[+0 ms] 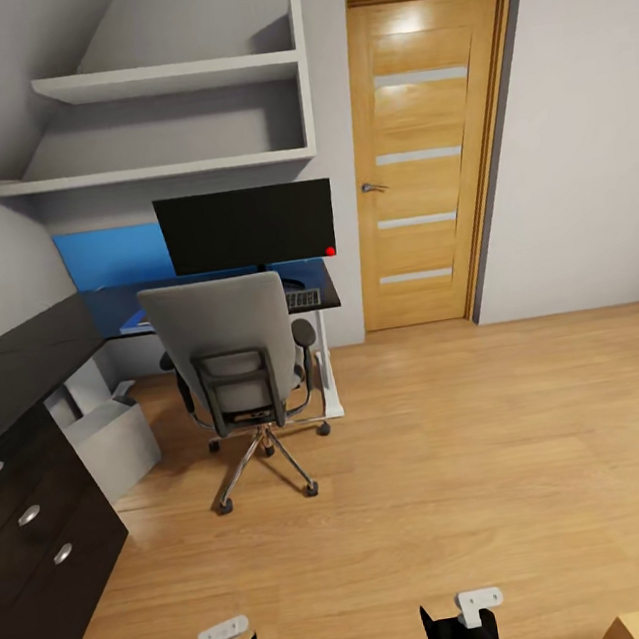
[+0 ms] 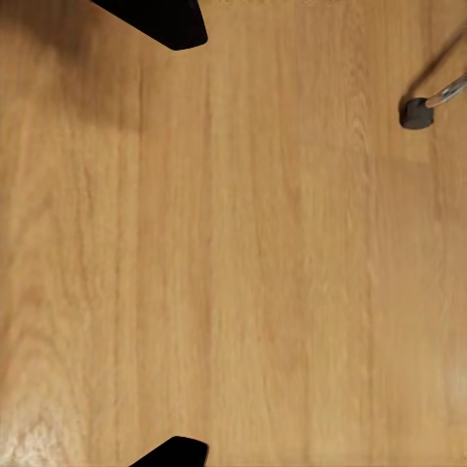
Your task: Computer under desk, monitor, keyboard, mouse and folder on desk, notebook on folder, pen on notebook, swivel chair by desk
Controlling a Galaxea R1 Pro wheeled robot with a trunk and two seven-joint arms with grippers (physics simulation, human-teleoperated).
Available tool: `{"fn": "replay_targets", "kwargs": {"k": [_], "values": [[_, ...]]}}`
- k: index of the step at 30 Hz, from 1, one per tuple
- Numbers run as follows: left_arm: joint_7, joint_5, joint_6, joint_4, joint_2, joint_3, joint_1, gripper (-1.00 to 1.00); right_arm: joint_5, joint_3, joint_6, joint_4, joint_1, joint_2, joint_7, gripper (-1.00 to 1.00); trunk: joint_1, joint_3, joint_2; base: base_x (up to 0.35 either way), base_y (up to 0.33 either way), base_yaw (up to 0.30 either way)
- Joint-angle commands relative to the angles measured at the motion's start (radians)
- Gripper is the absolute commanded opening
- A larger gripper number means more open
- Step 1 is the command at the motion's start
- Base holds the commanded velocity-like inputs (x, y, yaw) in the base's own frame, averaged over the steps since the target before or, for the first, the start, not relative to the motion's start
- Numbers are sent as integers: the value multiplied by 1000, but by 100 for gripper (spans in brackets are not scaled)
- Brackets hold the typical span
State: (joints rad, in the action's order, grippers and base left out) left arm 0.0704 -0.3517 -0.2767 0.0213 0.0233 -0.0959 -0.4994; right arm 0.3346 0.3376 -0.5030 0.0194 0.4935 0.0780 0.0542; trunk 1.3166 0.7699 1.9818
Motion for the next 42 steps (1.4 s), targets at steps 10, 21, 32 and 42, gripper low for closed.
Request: {"fn": "replay_targets", "kwargs": {"k": [10, 21, 32, 42], "values": [[6, -10, 117, -1, 3, -8, 0, 100, 11, 4, -101, 2, -21, 0, 6, 100, -39, -42, -70, 0, 0, 0], [15, -10, 130, -1, -2, -8, 38, 100, 47, 2, -125, 2, -29, -40, -131, 100, -81, -95, -147, 0, 0, 0], [15, -10, -145, -1, 0, -8, 199, 100, 59, 3, -126, 4, -44, -63, -160, 100, -123, -147, -224, 0, 0, 0], [15, -9, -286, -1, 3, -8, 270, 100, 58, 4, -205, 4, -131, -61, -163, 100, -161, -194, -294, 0, 0, 0]]}}
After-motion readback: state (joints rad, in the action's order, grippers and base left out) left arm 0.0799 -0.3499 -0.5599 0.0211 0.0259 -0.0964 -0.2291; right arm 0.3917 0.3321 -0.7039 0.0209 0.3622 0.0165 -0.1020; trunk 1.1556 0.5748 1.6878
